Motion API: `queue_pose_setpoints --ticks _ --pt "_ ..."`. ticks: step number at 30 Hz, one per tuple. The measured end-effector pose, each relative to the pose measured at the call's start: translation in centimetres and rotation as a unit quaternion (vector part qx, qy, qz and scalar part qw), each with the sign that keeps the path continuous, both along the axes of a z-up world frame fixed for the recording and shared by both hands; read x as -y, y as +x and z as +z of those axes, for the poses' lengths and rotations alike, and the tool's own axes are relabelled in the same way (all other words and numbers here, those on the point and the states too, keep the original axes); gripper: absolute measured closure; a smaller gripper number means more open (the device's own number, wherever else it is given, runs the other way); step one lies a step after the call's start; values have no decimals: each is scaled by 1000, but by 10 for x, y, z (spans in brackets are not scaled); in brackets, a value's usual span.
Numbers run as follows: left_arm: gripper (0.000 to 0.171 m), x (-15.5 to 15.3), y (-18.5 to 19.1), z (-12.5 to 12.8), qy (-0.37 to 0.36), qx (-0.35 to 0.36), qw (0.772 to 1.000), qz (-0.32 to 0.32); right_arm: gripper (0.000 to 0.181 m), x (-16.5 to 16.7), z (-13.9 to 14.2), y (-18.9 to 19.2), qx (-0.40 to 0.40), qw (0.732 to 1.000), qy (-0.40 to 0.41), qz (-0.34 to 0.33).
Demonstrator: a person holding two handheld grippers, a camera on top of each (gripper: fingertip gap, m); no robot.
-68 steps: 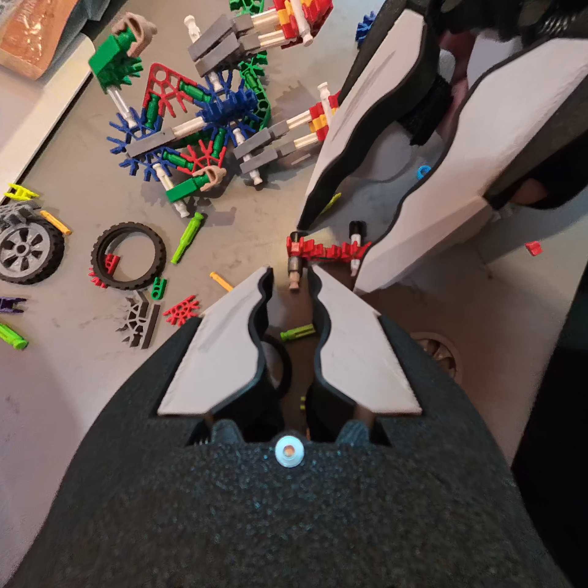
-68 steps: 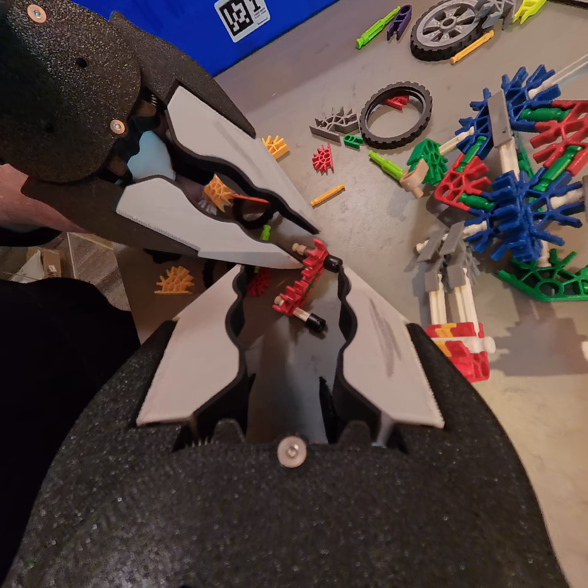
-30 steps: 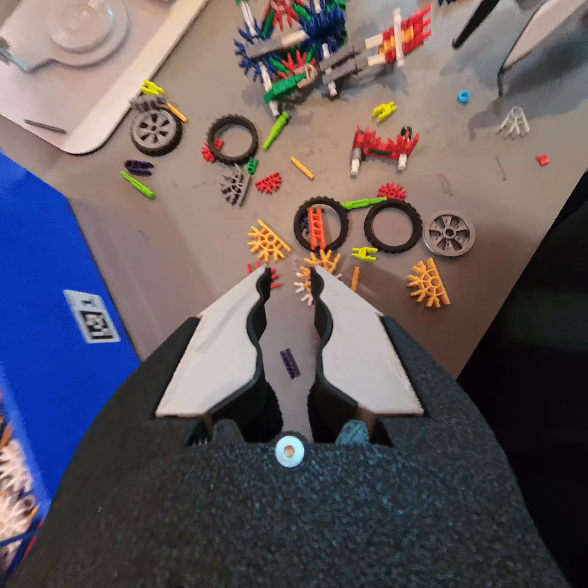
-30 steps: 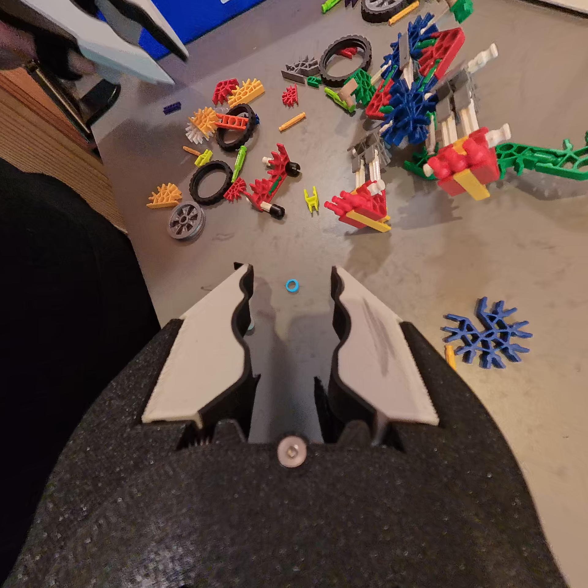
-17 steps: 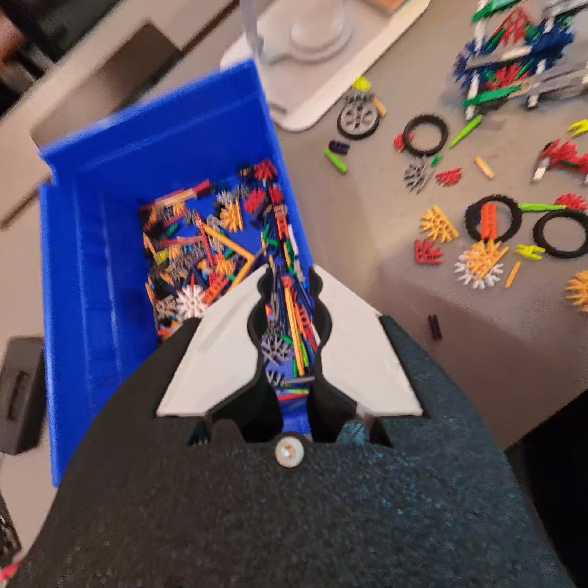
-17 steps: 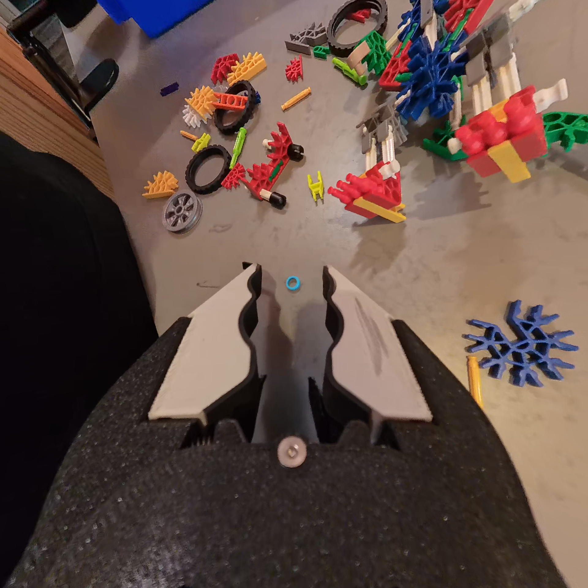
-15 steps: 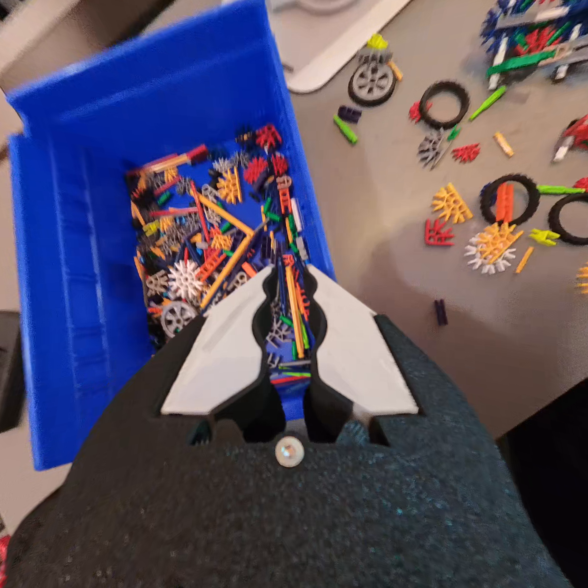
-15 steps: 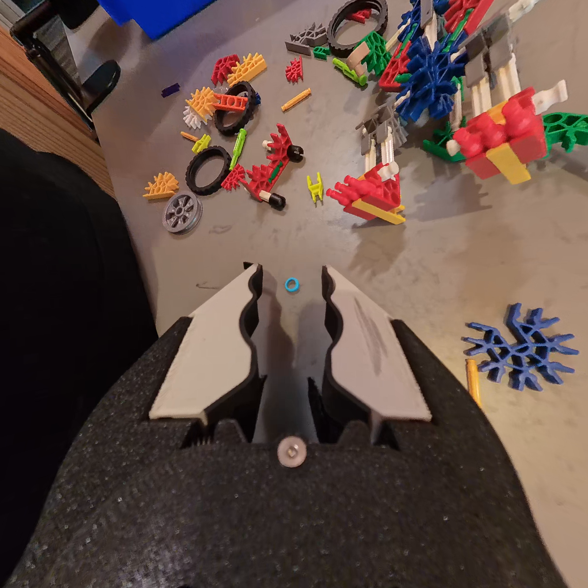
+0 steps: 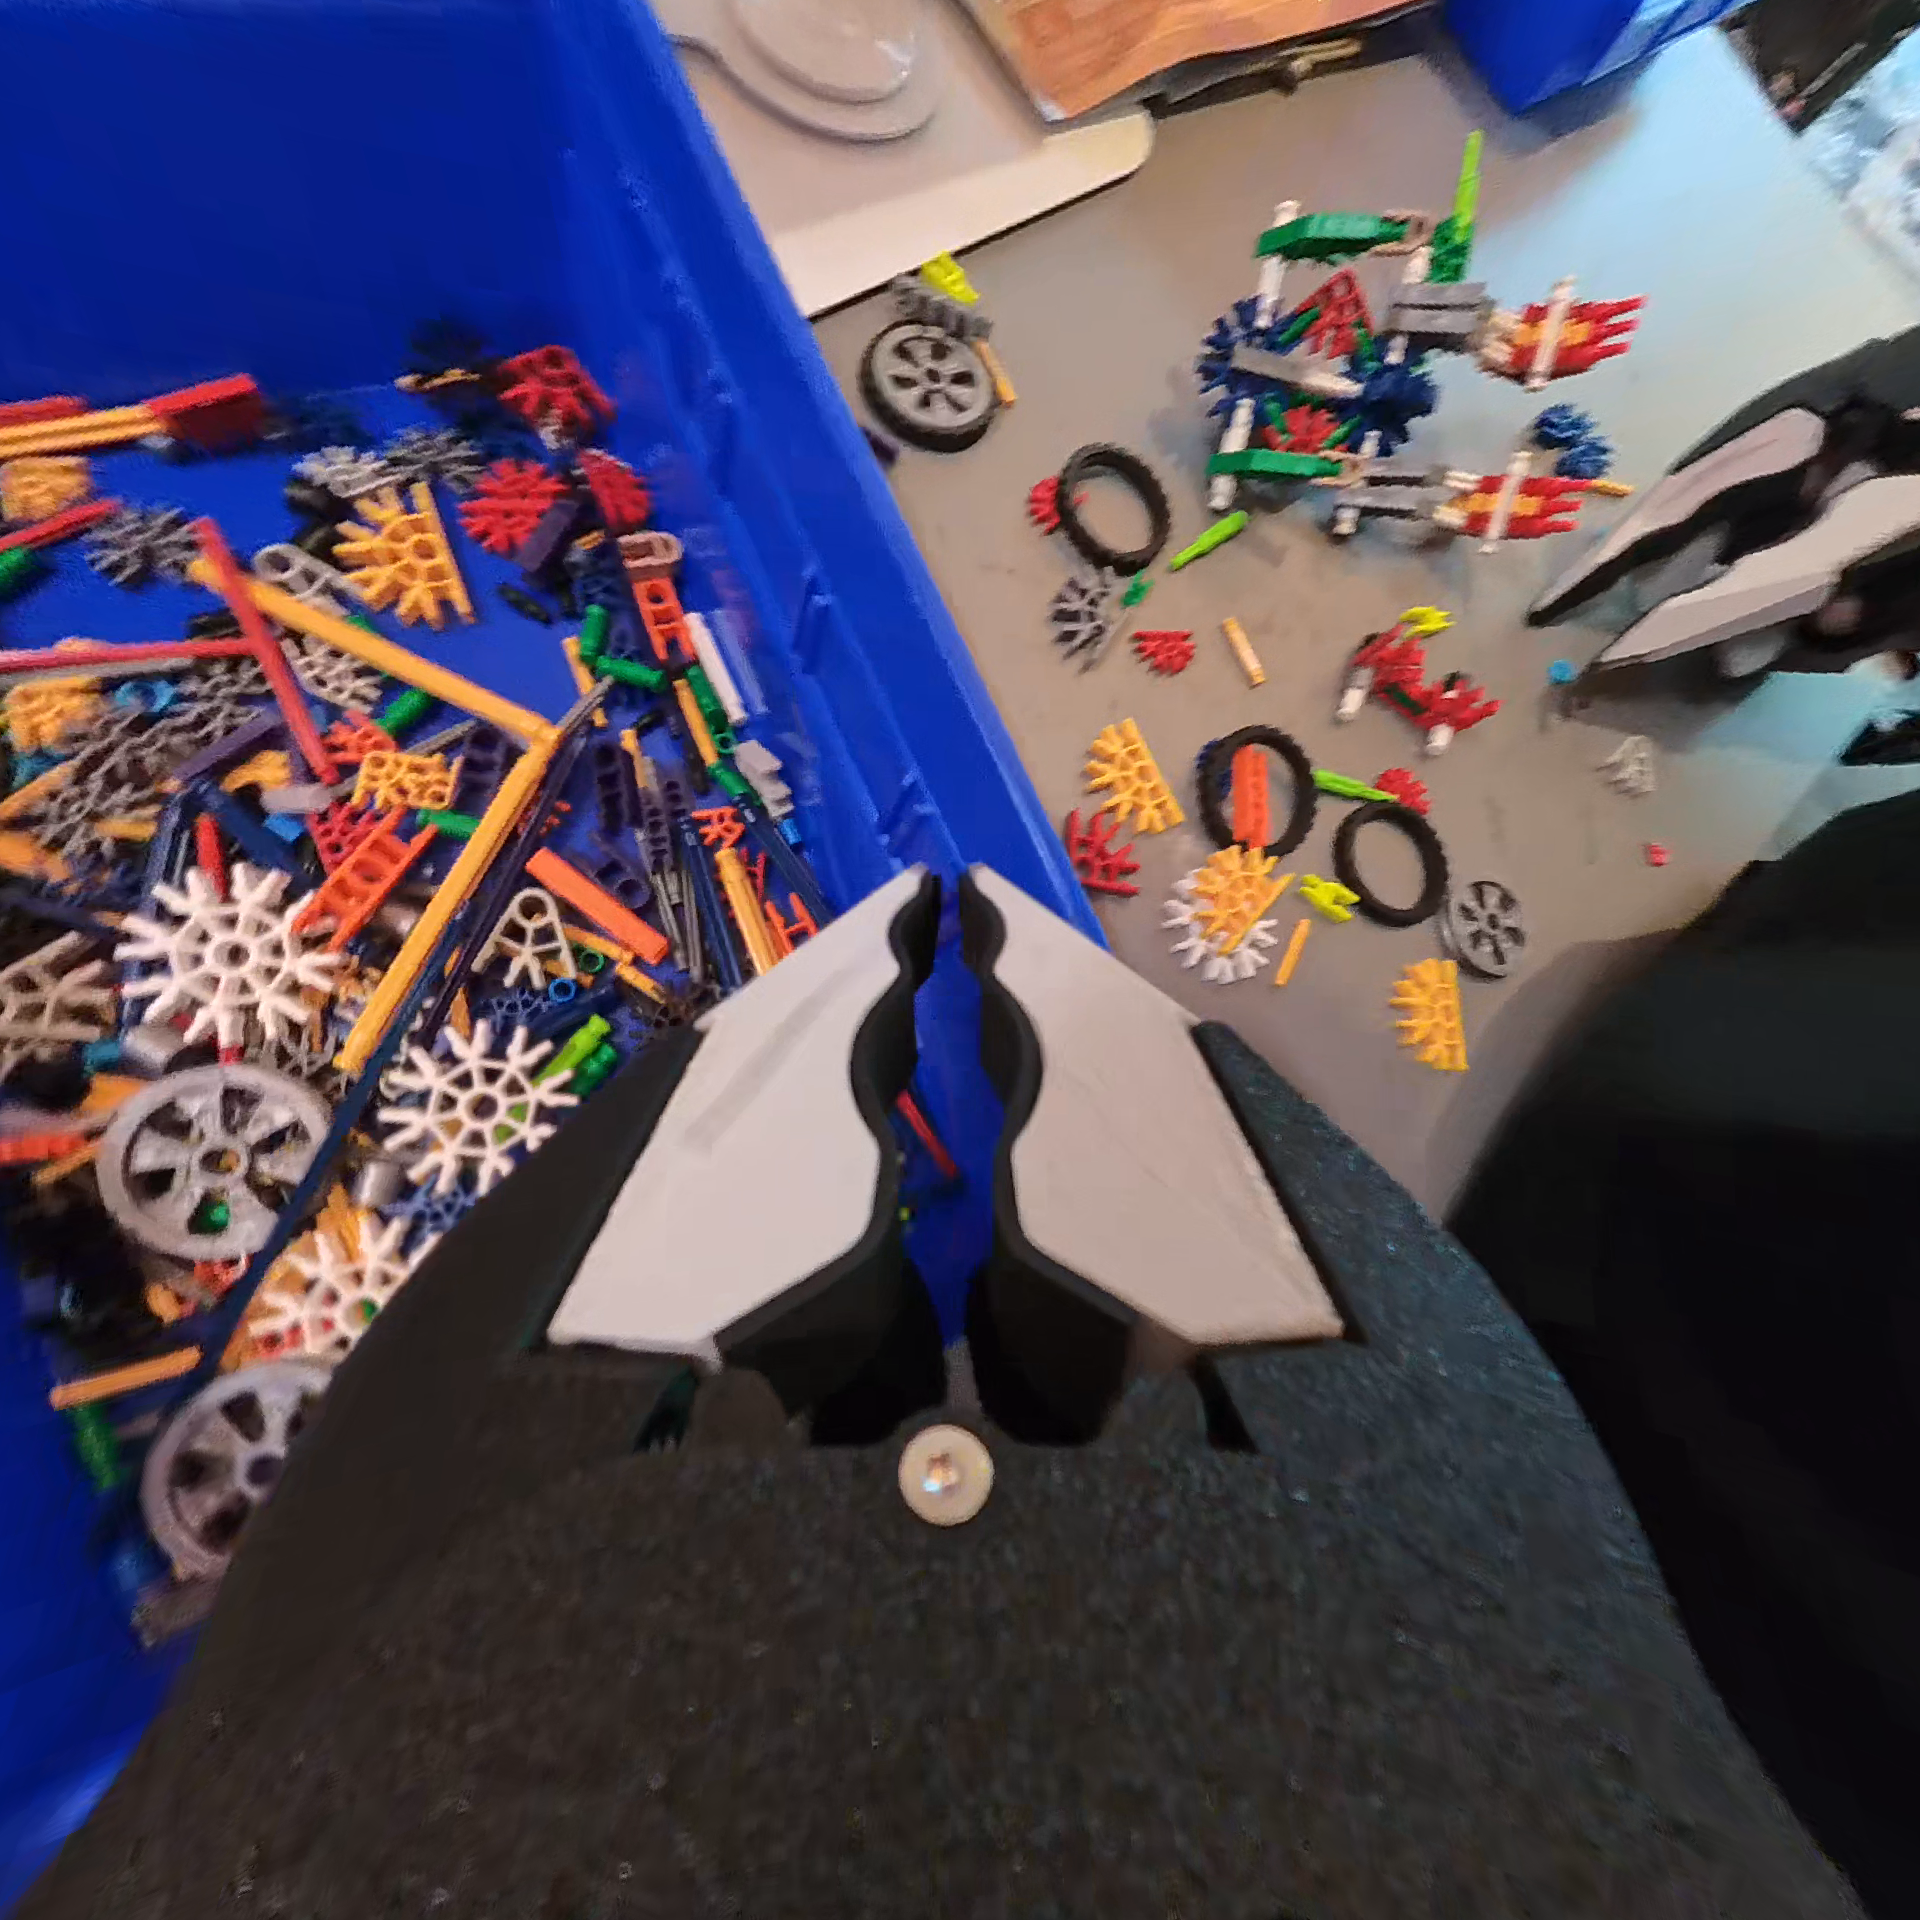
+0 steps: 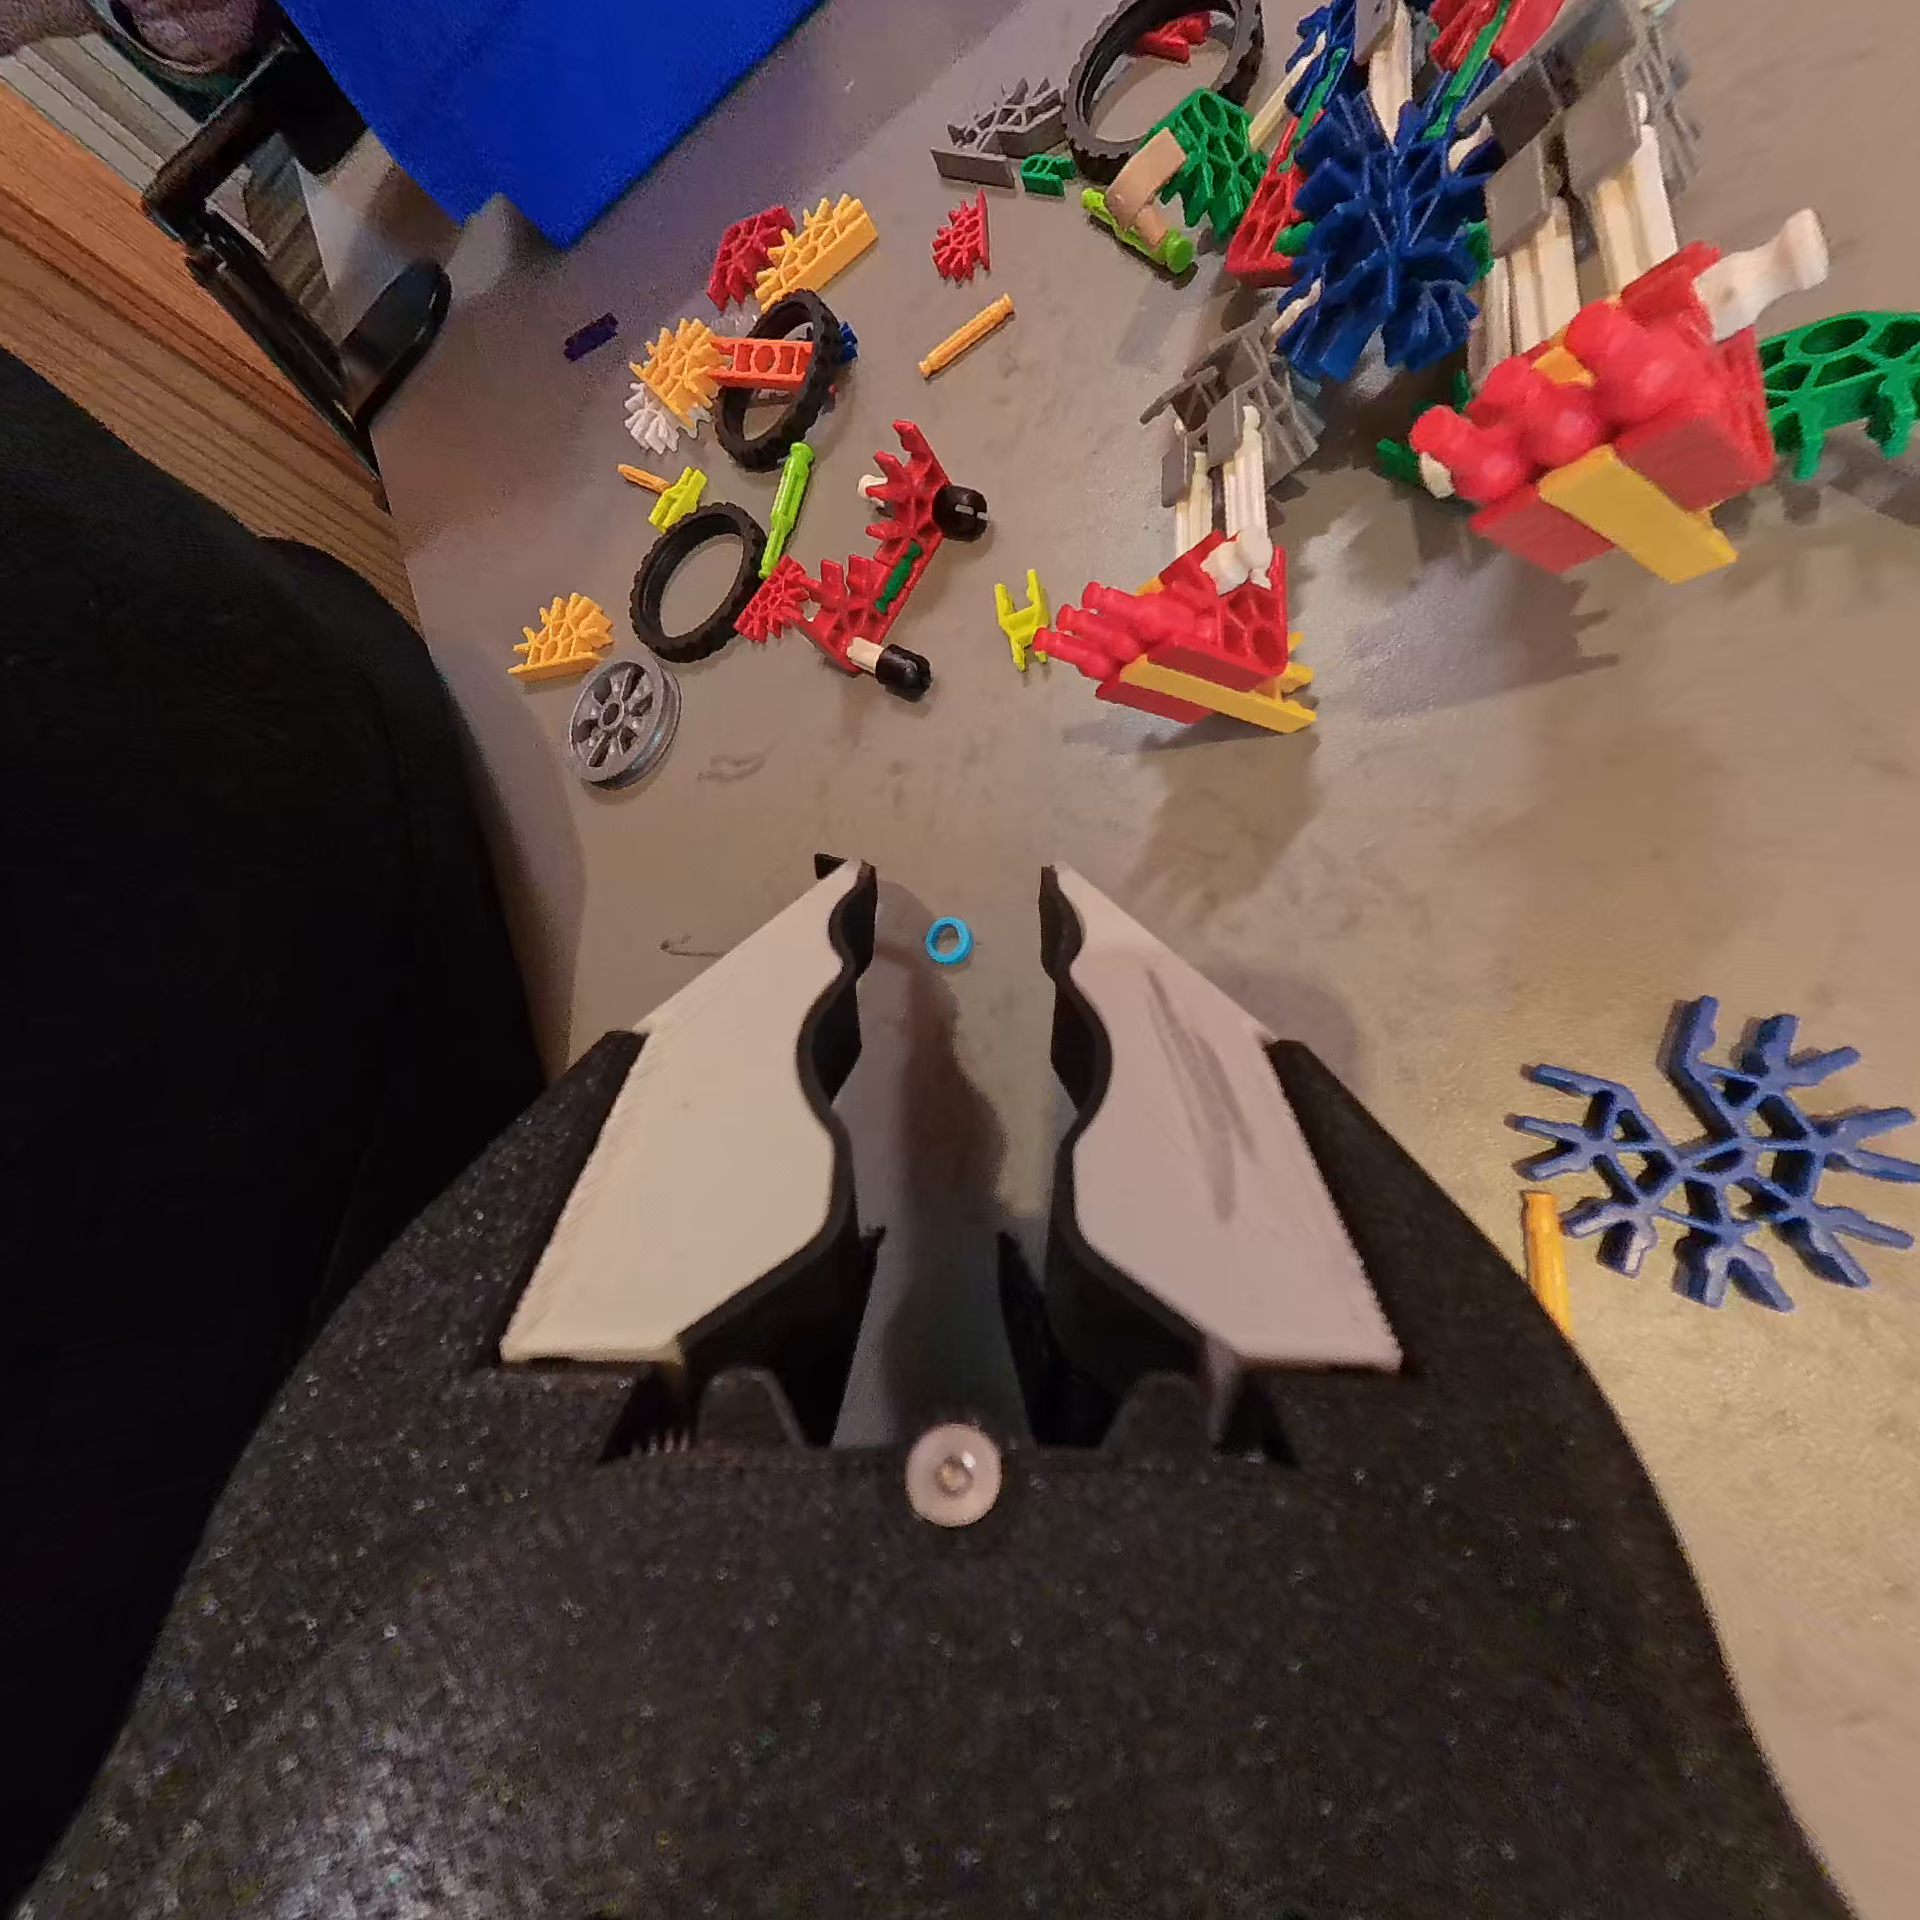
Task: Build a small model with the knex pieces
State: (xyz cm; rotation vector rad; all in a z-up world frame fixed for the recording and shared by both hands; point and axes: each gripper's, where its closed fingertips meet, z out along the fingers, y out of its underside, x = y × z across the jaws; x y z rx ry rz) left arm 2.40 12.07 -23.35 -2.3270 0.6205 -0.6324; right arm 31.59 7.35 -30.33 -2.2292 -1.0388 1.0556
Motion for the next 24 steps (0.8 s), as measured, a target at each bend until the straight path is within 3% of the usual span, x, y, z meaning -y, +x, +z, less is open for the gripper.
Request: queue_pose_setpoints --ticks 5,10,13,24 --pt "159 -16 -10 6 26 -1 1000 10 150 0 1 0 -5 1000 -6 0" --pt "157 -33 -49 -9 36 -127 991 13 150 -1 1 0 -9 1000 -12 -1" --pt "155 -30 -61 -25 12 -180 984 -14 152 -1 1 1 -10 1000 -17 -3" --pt "152 -4 -43 -54 -65 -199 966 -150 153 -2 1 1 -14 1000 -24 -5"
